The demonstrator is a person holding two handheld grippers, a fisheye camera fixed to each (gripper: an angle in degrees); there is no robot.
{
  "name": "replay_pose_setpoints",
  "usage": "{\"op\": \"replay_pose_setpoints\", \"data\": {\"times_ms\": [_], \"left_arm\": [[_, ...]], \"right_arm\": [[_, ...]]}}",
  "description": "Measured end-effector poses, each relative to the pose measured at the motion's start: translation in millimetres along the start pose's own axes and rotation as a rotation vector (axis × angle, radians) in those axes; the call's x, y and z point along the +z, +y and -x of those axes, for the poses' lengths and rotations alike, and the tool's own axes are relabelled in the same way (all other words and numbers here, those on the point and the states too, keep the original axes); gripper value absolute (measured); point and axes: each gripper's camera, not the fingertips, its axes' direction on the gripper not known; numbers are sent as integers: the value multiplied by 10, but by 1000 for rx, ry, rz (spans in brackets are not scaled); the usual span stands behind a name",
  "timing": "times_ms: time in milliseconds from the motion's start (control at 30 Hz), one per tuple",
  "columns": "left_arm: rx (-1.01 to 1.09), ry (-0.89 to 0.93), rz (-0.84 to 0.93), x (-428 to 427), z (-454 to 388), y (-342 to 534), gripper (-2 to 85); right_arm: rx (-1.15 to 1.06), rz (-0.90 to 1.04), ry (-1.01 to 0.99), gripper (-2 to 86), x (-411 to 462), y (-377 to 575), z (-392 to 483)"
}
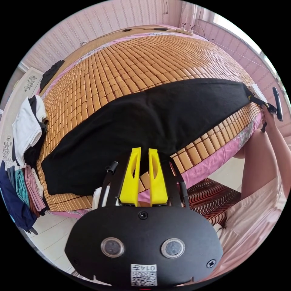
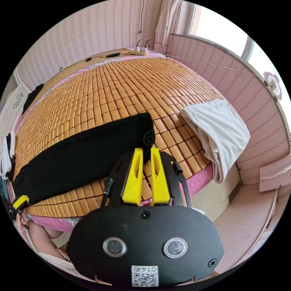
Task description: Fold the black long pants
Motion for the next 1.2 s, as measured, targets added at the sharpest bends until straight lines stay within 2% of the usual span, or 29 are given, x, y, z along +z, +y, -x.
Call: {"op": "replay_pose_setpoints", "data": {"times_ms": [267,433,600,667,767,867,1067,1200], "left_arm": [[69,-9,20,12,-77,-144,7],[101,110,0,44,-252,-349,-8],[187,150,-48,59,-593,-614,-9],[213,180,-56,73,-671,-706,-9],[214,237,-82,101,-688,-797,-5],[196,282,-98,104,-585,-796,13],[127,448,-169,-169,16,-455,41],[8,432,-143,-330,739,244,42]], "right_arm": [[32,-150,-212,34,-553,47,-492],[32,-292,-280,33,-1102,-50,-847],[17,-414,-302,32,-1659,-126,-1097],[-10,-463,-304,32,-1911,-139,-1096],[-71,-542,-409,32,-2290,-141,-948],[-202,-579,-554,33,-2514,-142,-497],[-561,-524,-798,41,-2488,4,1185],[-781,-257,-971,63,-1964,407,2640]]}}
